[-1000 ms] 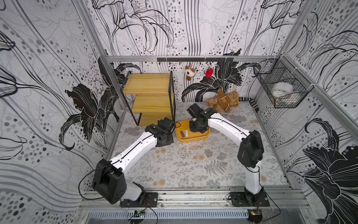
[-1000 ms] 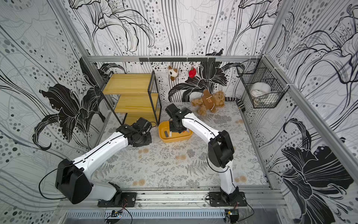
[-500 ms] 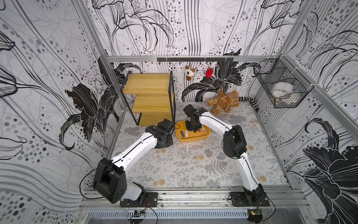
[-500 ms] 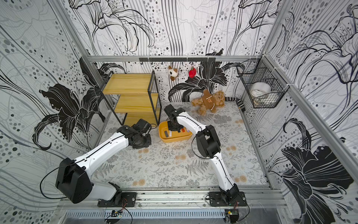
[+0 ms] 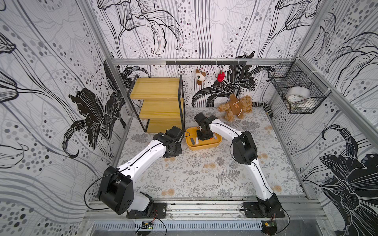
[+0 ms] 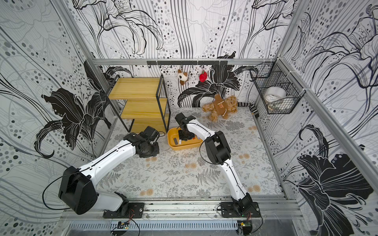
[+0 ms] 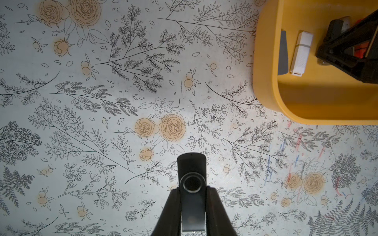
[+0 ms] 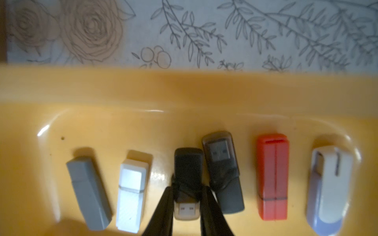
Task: Put the usb flash drive into the storage box
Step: Place the USB flash in the storage box.
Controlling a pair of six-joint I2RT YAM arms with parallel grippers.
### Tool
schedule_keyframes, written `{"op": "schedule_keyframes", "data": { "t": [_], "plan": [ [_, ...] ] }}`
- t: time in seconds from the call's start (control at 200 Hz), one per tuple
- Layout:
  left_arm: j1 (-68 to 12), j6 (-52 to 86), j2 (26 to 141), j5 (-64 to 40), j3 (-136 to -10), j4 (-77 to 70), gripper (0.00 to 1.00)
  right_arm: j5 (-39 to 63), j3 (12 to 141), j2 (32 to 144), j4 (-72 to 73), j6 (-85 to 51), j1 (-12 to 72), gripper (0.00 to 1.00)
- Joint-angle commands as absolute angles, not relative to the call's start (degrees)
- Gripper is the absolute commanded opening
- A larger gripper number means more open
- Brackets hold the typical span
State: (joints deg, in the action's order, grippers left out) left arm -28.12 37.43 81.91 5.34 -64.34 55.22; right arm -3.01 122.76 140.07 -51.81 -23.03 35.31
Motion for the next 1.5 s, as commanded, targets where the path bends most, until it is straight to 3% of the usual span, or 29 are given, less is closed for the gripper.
{"op": "schedule_keyframes", "data": {
  "t": [0.0,0.356,0.461,0.601,0.902,1.092,1.498],
  "plan": [
    [-27.73,36.82,80.77,5.32,-63.72,54.03,0.00,-4.64,122.96,141.19,-53.16,-22.40,34.40,0.00],
    [-27.71,36.66,82.14,5.19,-65.44,53.81,0.00,-5.54,121.10,141.04,-53.68,-22.31,33.82,0.00],
    [-27.72,36.38,83.04,5.21,-67.06,54.06,0.00,-5.45,120.75,140.65,-53.67,-22.16,33.81,0.22],
    [-27.69,35.89,84.23,5.39,-69.81,54.59,0.00,-5.53,119.20,138.98,-52.51,-21.95,33.78,0.36],
    [-27.73,33.84,88.10,6.49,-79.32,57.86,0.00,-4.90,110.74,127.35,-45.29,-24.90,33.76,0.37],
    [-27.85,32.92,92.90,5.18,-85.13,56.68,0.00,-10.38,107.76,116.28,-46.81,-25.17,33.64,0.38],
    [-32.66,32.17,112.27,-0.38,-101.03,50.69,0.00,-15.99,87.71,91.42,-47.85,-28.52,29.58,0.41]
  ]
}}
